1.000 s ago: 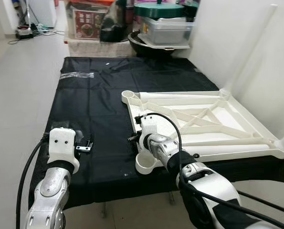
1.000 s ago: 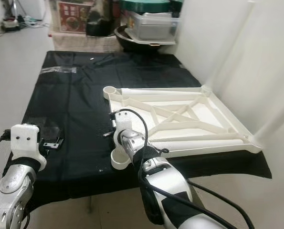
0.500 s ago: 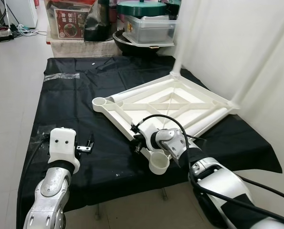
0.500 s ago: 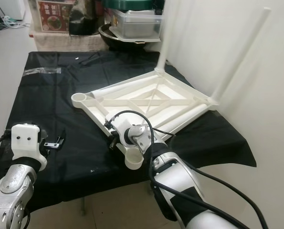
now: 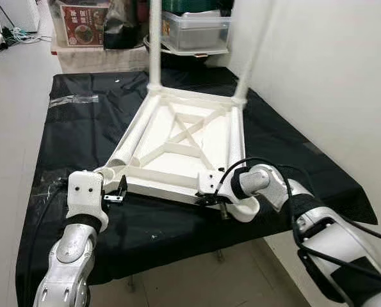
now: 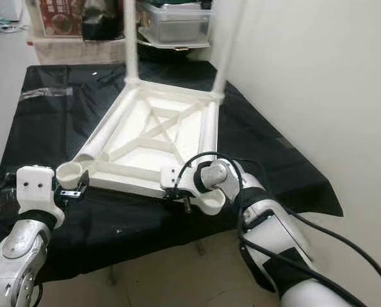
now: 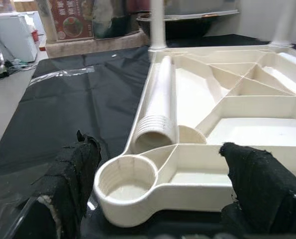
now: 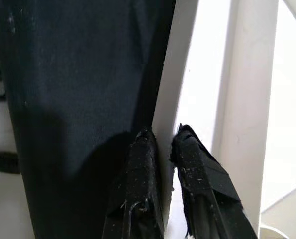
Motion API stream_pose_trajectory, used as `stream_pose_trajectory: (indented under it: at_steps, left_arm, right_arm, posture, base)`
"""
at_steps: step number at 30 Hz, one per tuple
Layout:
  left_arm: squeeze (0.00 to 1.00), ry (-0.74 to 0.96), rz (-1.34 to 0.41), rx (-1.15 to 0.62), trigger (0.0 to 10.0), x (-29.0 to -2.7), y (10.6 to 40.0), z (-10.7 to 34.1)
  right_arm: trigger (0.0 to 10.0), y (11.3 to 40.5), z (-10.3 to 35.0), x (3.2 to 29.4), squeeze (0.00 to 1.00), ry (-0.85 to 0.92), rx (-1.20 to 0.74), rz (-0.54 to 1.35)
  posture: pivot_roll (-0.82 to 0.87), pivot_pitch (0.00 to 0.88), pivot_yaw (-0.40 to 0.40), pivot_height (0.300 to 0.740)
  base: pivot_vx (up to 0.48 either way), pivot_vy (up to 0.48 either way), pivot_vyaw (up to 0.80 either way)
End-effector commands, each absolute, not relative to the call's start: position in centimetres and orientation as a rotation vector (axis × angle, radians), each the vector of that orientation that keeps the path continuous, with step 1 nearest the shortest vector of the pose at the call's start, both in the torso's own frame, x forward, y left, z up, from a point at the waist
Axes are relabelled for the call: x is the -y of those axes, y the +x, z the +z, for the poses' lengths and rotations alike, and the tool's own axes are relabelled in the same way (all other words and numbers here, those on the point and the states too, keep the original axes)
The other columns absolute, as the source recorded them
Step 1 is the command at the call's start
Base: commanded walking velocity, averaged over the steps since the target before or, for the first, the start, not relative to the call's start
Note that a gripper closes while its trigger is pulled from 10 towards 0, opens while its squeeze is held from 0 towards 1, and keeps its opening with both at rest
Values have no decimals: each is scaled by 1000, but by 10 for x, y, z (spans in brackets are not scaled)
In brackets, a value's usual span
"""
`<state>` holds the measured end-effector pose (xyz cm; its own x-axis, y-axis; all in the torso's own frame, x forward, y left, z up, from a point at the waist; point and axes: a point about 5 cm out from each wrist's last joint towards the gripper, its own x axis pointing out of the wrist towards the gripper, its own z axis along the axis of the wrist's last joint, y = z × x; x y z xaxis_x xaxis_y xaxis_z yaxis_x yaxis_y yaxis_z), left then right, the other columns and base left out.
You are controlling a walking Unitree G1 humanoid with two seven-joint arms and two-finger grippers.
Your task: Building children table
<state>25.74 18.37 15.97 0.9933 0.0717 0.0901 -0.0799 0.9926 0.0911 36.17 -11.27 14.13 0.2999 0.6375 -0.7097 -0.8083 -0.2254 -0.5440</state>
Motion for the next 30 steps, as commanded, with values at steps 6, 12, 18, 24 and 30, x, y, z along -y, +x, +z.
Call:
stream_pose_trajectory:
  at_steps: [6,12,18,24,30]
  left_arm:
    - [0,117,68,55,10000,-185,259,153]
    - [0,127,51,54,10000,-184,260,153]
    - [0,141,45,59,10000,-183,261,154]
    - [0,141,48,61,10000,-183,260,154]
    - [0,139,50,62,10000,-184,259,154]
  right_arm:
    - [0,358,137,129,0,-1394,-165,1374]
    - [0,365,148,142,0,-1503,-70,1259]
    - [0,365,149,140,0,-1471,-7,1208]
    - [10000,374,147,137,0,-1267,-56,1038]
    - [10000,380,156,128,1000,-840,-87,971]
  posture:
    - [88,0,-103,740]
    - [92,0,-99,740]
    - [95,0,-91,740]
    - [99,0,-91,740]
    - [96,0,-89,740]
  base:
    - [0,0,0]
    - [0,0,0]
    - [0,0,0]
    - [0,0,0]
    - [0,0,0]
